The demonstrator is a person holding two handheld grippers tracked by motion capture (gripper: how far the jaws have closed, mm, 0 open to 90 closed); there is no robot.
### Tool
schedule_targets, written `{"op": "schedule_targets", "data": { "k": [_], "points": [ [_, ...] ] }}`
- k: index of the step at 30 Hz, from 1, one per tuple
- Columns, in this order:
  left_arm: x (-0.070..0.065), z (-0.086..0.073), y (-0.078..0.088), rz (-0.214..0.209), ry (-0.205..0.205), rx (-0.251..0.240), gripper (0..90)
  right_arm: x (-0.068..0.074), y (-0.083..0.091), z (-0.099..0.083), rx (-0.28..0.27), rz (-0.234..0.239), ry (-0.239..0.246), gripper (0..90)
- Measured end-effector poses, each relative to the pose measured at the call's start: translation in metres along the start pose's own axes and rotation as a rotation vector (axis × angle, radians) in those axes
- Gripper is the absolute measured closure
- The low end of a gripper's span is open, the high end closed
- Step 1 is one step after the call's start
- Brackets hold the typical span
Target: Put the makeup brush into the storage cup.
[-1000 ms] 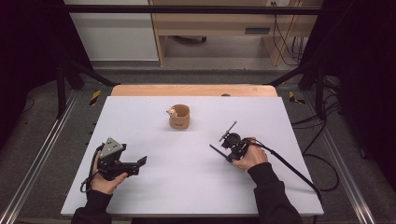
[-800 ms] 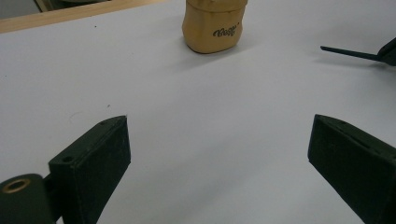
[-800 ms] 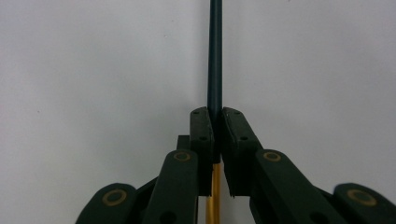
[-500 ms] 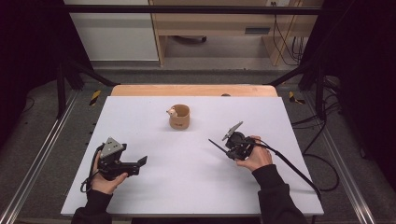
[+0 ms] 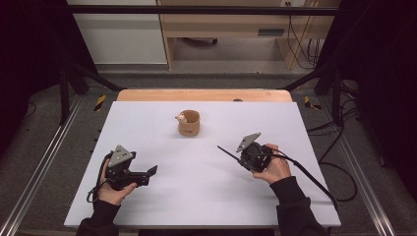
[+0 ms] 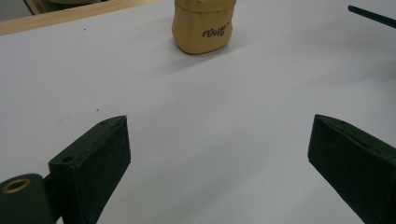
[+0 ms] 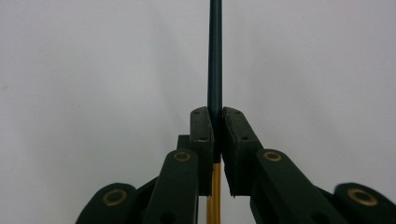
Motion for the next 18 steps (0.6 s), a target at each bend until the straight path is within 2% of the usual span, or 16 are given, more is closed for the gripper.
{"op": "schedule_targets", "data": {
  "k": [10,18],
  "points": [
    [-0.008,0.003,0.000,-0.022,-0.041,0.001,5.3,0.007,0.007,0.009,-0.014,-0.008,0.073,83.5],
    [-0.016,0.004,-0.002,-0.042,-0.078,0.014,5.4,0.015,0.008,0.014,-0.011,0.010,0.108,83.6]
  ]
}}
Point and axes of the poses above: each handheld gripper's, and its own axes: y roughly backward along the jaws, z roughly out of its top, x roughly to its left, the point moved 10 cm from there along -y, roughly forward along the jaws
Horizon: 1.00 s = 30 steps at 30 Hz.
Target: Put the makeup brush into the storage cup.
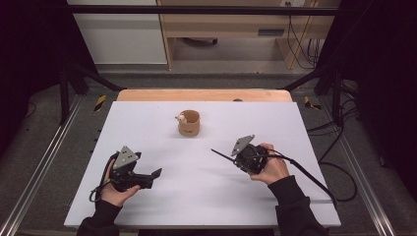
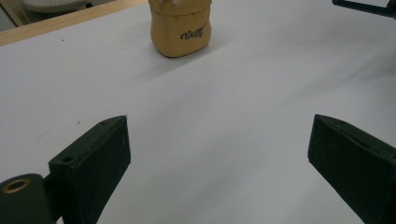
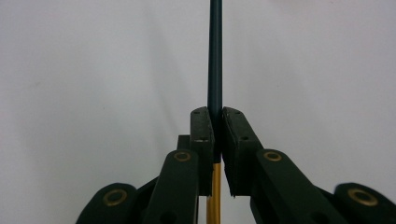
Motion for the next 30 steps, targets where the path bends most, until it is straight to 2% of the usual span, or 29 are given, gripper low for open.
{"op": "schedule_targets", "data": {
  "k": [4,10,15,22,24,30],
  "points": [
    [-0.004,0.002,0.000,-0.011,-0.028,0.012,5.5,0.003,0.000,-0.001,0.011,0.006,0.007,83.5],
    [-0.010,0.008,0.002,-0.031,-0.071,0.016,5.5,0.006,0.006,0.002,-0.008,0.002,0.043,83.6],
    [-0.015,0.011,-0.002,-0.046,-0.119,0.040,5.6,0.008,0.008,0.004,-0.010,0.003,0.065,83.5],
    [-0.024,0.018,-0.008,-0.052,-0.196,0.077,6.0,0.010,0.007,0.006,-0.016,0.010,0.055,83.5],
    [-0.027,0.021,-0.010,-0.059,-0.208,0.077,6.1,0.010,0.008,0.006,-0.015,0.010,0.067,83.5],
    [-0.035,0.030,-0.014,-0.072,-0.277,0.094,6.6,0.011,0.008,0.009,-0.030,0.016,0.053,83.5]
  ]
}}
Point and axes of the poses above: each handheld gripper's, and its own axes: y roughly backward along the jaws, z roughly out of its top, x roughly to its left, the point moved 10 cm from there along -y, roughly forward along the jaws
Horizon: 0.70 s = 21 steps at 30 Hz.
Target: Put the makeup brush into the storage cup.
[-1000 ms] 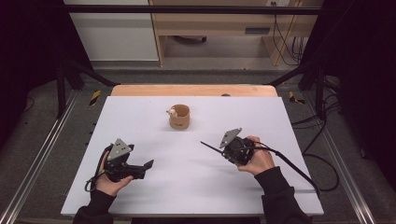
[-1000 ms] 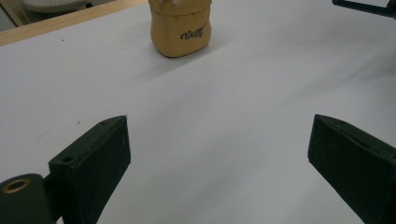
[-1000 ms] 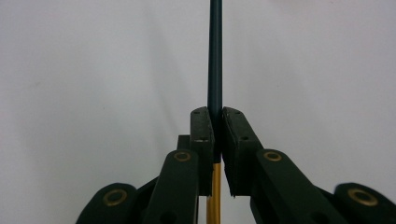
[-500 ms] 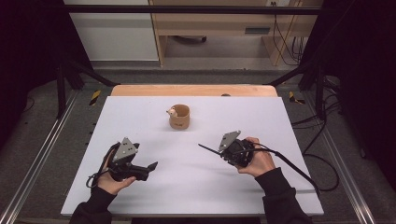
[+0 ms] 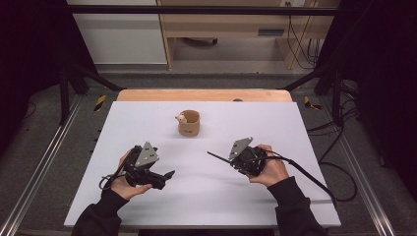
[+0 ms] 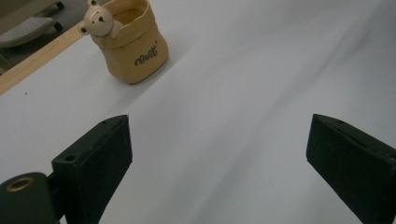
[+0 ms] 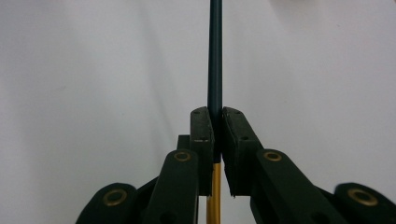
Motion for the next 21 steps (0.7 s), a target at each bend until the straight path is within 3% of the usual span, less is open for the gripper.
{"op": "schedule_targets", "data": {
  "k": [4,13,21],
  "points": [
    [-0.005,0.009,-0.003,-0.012,-0.032,-0.002,7.0,0.001,-0.001,0.000,0.003,0.006,0.000,83.5],
    [-0.012,0.022,-0.009,-0.025,-0.158,0.044,8.4,0.003,0.000,0.002,0.002,0.016,0.004,83.5],
    [-0.019,0.029,-0.013,-0.039,-0.228,0.045,9.7,0.006,-0.001,0.003,0.010,0.033,0.001,83.6]
  ]
}}
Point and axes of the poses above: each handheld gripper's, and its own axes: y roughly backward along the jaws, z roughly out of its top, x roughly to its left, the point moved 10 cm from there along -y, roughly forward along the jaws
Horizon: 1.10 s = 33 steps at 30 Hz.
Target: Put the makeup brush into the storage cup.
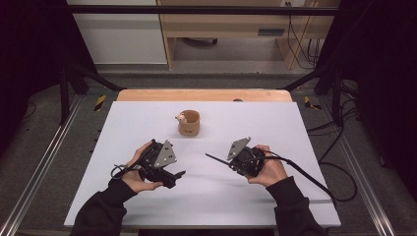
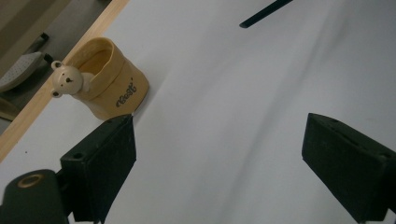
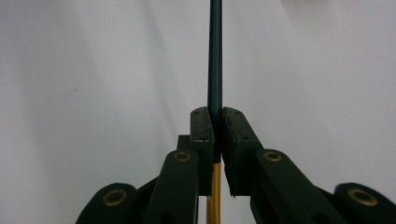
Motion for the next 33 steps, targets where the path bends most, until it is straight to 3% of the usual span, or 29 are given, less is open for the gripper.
{"op": "schedule_targets", "data": {
  "k": [9,14,25,33],
  "points": [
    [-0.008,0.005,-0.008,-0.006,-0.091,0.012,12.1,0.005,-0.002,0.007,0.014,0.017,0.021,83.5],
    [-0.012,0.008,-0.012,-0.004,-0.120,0.002,13.6,0.008,-0.002,0.012,0.017,0.027,0.022,83.6],
    [-0.019,0.012,-0.020,0.016,-0.218,0.027,16.7,0.014,-0.004,0.018,0.039,0.049,0.036,83.6],
    [-0.024,0.015,-0.026,0.035,-0.281,0.032,20.0,0.016,-0.005,0.018,0.048,0.061,0.017,83.5]
  ]
}}
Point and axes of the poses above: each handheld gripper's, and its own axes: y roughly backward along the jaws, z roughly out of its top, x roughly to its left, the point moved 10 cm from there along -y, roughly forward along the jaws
